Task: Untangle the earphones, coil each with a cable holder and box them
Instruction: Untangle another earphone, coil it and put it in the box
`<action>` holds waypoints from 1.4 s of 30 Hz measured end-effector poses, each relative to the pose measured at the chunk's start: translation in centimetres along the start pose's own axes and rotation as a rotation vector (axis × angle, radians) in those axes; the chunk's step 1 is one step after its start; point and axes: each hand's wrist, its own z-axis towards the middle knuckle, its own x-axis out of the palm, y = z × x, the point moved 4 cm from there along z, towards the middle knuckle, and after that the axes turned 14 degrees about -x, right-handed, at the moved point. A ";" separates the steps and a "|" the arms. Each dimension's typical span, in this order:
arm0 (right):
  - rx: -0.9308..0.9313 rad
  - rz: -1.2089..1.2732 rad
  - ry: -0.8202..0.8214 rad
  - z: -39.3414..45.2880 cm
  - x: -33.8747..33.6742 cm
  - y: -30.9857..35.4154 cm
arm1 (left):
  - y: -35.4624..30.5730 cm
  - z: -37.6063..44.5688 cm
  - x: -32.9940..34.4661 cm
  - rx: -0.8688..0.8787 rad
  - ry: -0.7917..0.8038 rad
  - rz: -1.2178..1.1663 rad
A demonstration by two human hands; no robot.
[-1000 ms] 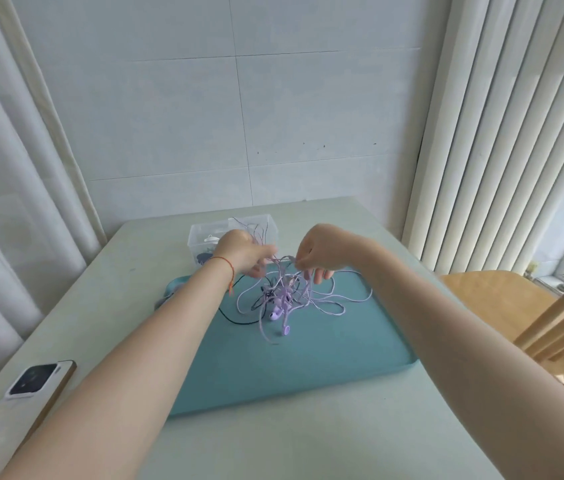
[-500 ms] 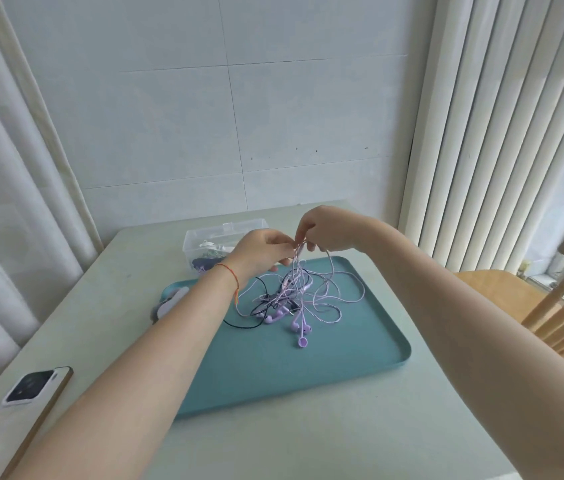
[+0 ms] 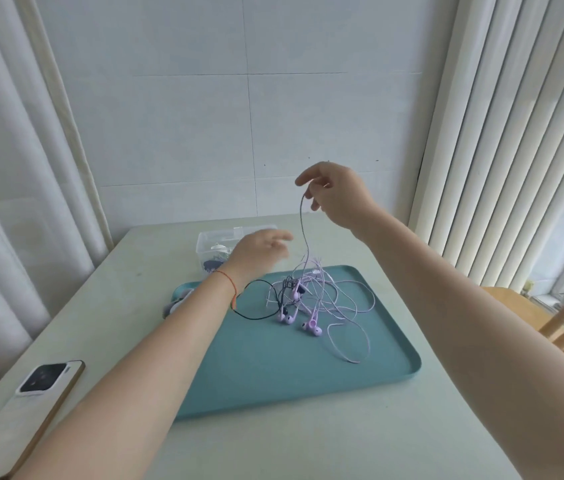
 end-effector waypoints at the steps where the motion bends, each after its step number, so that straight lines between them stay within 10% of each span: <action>1: 0.010 0.021 0.055 0.0 0.4 0.4 | -0.8 -0.3 0.0 0.022 0.038 -0.171; 5: 0.071 0.166 0.136 0.0 1.7 1.2 | -2.1 -0.2 0.1 0.063 0.023 -0.214; 12: 0.148 0.235 -0.613 0.0 -4.1 0.0 | 4.5 1.7 0.2 -0.068 -0.103 0.240; 23: 0.497 -0.037 0.259 -2.9 1.2 -6.0 | -4.6 0.5 -4.6 0.113 -0.134 -0.709; 29: 0.394 0.373 0.401 -3.3 2.7 -4.6 | -3.8 1.3 -4.0 0.021 -0.070 0.060; 42: 0.134 -0.134 0.732 -3.4 5.1 -2.3 | 1.0 1.0 -1.9 -0.112 0.065 -0.099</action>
